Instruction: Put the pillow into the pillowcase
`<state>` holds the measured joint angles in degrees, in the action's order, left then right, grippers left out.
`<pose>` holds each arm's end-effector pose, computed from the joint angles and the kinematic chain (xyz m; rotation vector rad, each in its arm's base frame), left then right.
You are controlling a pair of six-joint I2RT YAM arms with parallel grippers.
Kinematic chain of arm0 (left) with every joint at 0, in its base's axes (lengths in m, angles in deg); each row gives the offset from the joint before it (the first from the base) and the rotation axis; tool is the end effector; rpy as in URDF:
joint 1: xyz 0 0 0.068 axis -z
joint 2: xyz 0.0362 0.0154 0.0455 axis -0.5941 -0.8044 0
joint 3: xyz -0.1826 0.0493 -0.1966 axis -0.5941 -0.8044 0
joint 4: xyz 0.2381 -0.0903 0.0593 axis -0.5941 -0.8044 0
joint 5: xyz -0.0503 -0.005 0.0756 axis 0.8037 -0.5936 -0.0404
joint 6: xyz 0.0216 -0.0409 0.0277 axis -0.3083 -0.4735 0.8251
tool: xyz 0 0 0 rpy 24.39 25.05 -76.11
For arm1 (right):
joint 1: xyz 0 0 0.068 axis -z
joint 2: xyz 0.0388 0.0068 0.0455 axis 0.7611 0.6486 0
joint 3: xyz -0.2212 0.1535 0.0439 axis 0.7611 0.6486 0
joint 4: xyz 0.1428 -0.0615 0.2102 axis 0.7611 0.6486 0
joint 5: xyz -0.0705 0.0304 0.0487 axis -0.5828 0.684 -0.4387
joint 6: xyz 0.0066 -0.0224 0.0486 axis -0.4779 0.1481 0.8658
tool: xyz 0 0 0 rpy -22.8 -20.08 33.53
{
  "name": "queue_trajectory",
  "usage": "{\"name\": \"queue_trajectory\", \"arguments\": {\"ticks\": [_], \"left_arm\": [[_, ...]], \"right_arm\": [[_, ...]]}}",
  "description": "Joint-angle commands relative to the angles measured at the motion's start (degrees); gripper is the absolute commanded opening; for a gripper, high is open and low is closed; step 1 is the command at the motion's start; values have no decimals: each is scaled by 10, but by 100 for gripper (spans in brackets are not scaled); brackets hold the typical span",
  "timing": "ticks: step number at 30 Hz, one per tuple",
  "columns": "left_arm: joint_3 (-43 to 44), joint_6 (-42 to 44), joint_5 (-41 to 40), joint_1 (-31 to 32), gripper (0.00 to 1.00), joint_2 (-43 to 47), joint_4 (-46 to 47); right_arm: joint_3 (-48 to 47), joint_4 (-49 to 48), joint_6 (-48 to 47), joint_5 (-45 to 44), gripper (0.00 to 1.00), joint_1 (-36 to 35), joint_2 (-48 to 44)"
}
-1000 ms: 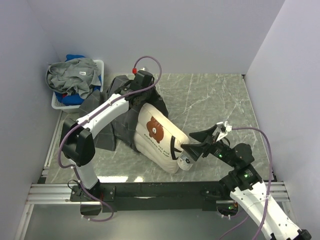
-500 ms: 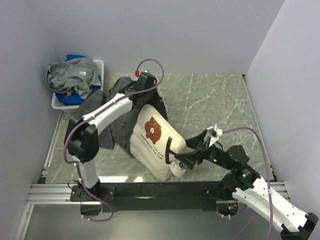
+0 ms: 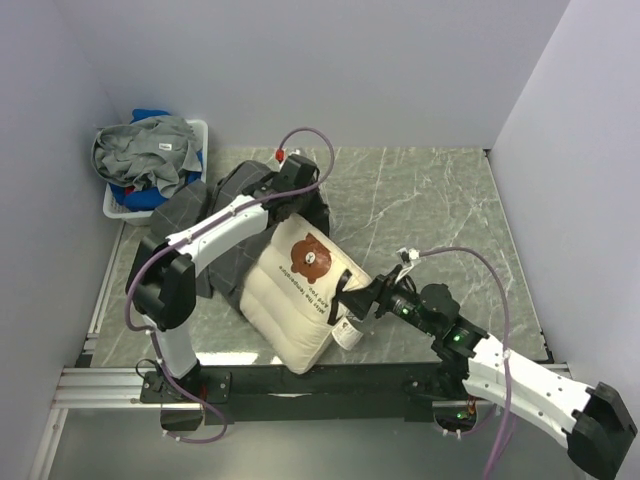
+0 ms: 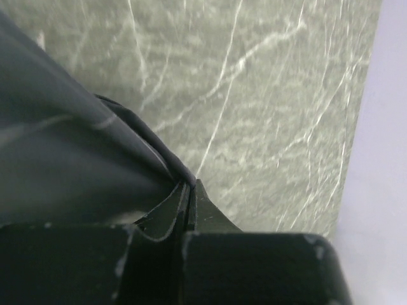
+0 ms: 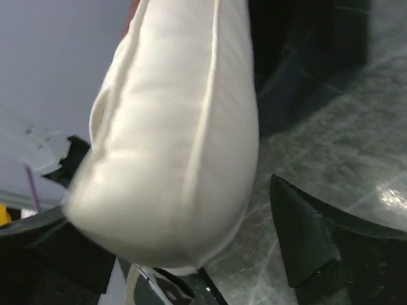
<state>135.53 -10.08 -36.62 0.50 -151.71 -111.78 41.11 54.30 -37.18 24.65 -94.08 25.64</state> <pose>0.3345 -0.2498 0.2879 -0.3886 2.3688 -0.7632 0.1110 0.1171 0.2110 -0.2309 1.7943 1.2001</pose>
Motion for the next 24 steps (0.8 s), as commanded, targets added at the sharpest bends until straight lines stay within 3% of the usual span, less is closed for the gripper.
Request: {"name": "queue_trajectory", "arguments": {"ticks": [1,2,4,6,7,9,13,18,24], "left_arm": [[-25,-12,2,40,1,64,23],[-32,-6,2,45,1,68,27],[-27,8,-5,58,1,79,12],[-9,46,-33,66,13,86,-14],[-2,60,-46,72,40,94,-45],[11,97,-97,77,70,108,-77],[1,143,-195,90,85,169,-146],[-70,182,-263,98,89,190,-207],[-99,204,-300,101,87,127,-212]], "right_arm": [[10,-57,60,-90,78,-3,34],[5,-42,72,-126,37,-3,22],[-22,55,82,-175,2,-1,-1],[-36,113,74,-205,0,15,-51],[-55,170,72,-208,0,23,-66],[-74,217,58,-186,0,59,-85],[-110,281,29,-117,0,115,-53],[-133,274,12,-45,0,139,5],[-186,302,4,-24,0,144,35]]}}
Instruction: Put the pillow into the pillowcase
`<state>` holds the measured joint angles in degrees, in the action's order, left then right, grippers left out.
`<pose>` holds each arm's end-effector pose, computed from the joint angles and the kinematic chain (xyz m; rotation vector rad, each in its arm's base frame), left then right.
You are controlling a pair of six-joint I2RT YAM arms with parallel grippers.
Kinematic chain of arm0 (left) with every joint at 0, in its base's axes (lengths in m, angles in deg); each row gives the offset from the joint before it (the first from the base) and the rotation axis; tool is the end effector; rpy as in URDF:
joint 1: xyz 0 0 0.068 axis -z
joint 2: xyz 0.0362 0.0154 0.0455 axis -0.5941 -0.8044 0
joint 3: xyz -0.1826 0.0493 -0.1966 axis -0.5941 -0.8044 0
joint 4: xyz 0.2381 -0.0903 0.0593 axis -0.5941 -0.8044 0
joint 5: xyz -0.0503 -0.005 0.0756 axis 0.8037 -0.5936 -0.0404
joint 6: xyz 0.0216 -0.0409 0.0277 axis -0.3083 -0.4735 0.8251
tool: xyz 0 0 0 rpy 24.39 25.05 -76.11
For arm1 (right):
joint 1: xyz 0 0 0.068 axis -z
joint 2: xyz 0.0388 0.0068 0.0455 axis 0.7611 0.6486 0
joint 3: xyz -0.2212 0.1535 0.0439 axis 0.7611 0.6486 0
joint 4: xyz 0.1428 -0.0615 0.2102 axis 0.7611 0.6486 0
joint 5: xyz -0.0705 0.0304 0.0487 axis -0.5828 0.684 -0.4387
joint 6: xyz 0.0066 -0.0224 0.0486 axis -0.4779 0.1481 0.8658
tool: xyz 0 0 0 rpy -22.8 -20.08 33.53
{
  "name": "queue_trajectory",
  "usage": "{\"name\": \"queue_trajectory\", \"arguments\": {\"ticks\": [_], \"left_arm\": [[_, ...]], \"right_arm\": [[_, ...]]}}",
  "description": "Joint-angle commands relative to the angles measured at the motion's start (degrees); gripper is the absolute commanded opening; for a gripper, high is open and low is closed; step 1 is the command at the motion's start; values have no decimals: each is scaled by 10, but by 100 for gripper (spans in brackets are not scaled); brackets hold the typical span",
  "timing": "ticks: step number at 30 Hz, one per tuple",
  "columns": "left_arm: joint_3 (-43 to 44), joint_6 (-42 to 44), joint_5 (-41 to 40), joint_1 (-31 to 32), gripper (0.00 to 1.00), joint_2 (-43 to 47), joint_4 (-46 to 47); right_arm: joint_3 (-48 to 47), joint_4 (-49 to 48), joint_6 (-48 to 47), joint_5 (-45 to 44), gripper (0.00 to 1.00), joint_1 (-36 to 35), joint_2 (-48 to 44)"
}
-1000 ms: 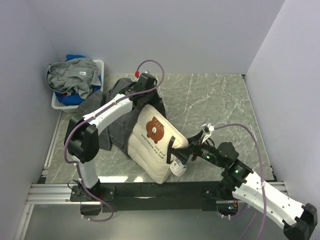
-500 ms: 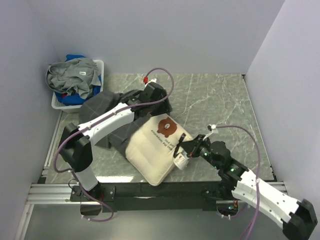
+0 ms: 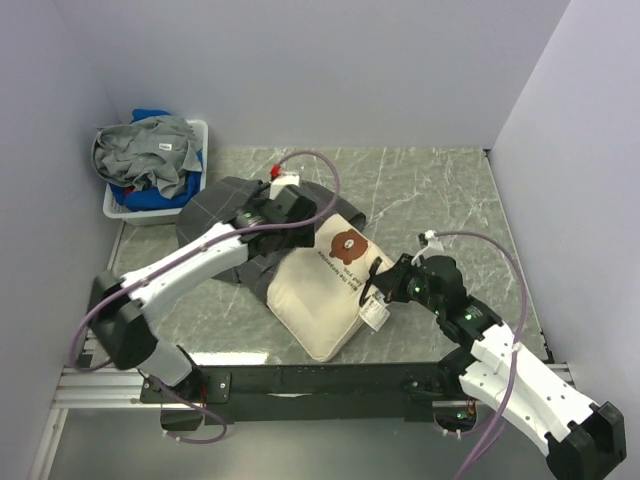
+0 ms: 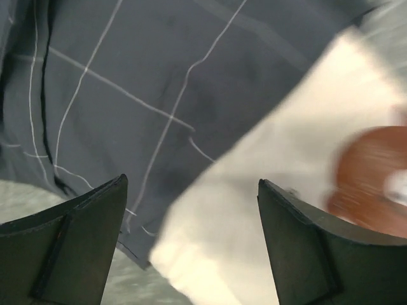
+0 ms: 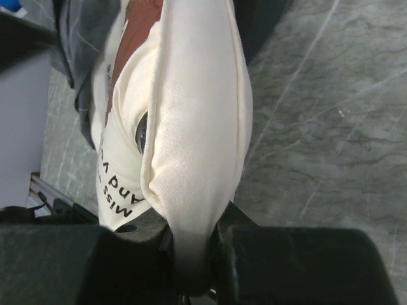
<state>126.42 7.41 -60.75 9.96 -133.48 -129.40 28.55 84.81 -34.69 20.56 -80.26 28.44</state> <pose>0.2313 -0.2201 0.3257 -0.0144 2.3161 -0.1734 0.1384 0.0858 0.2261 0.1273 2.1283 0.8567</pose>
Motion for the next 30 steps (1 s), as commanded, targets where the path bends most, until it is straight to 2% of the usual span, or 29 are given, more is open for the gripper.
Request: {"name": "queue_trajectory", "arguments": {"ticks": [1,5,7,8,9,10,12,13,15,16,17,18,20,21,23,24,27,28,30], "left_arm": [[-3,31,-82,7,86,-81,-40],[6,36,-108,14,79,-127,-49],[31,27,-138,15,67,-149,-73],[50,23,-168,15,54,-159,-90],[70,23,-179,18,19,-173,-111],[123,26,-181,24,3,-178,-148],[186,44,-180,68,1,-177,-176],[266,69,-173,88,1,-178,-200],[363,108,-77,140,1,-196,-219],[474,142,-13,154,1,-209,-232],[538,156,77,186,1,-226,-257],[597,169,106,205,1,-232,-238],[633,195,185,242,1,-223,-195],[647,200,258,250,1,-208,-176],[604,206,289,259,1,-165,-116],[528,205,285,258,1,-102,-45],[422,192,266,236,7,-1,53],[417,177,188,226,8,10,50],[447,156,104,190,6,-15,-2]], "right_arm": [[-77,3,-21,19,0,7,8],[-119,30,-22,41,0,26,13],[-147,39,-22,55,0,34,14],[-158,43,-23,62,0,43,19],[-188,57,-25,73,0,49,21],[-206,67,-29,76,0,56,26],[-265,93,-35,86,0,83,32],[-287,101,-41,90,0,92,42],[-363,129,-46,98,0,123,60],[-390,139,-48,103,0,137,84],[-416,145,-47,115,0,151,96],[-464,150,-42,127,0,182,108],[-508,150,-29,147,0,203,136],[-553,162,-27,138,0,213,148],[-590,175,-25,124,0,234,181],[-616,181,-23,125,0,241,191],[-655,189,-20,104,0,260,215],[-665,190,-14,113,0,284,227],[-708,200,-5,143,0,303,239]]}}
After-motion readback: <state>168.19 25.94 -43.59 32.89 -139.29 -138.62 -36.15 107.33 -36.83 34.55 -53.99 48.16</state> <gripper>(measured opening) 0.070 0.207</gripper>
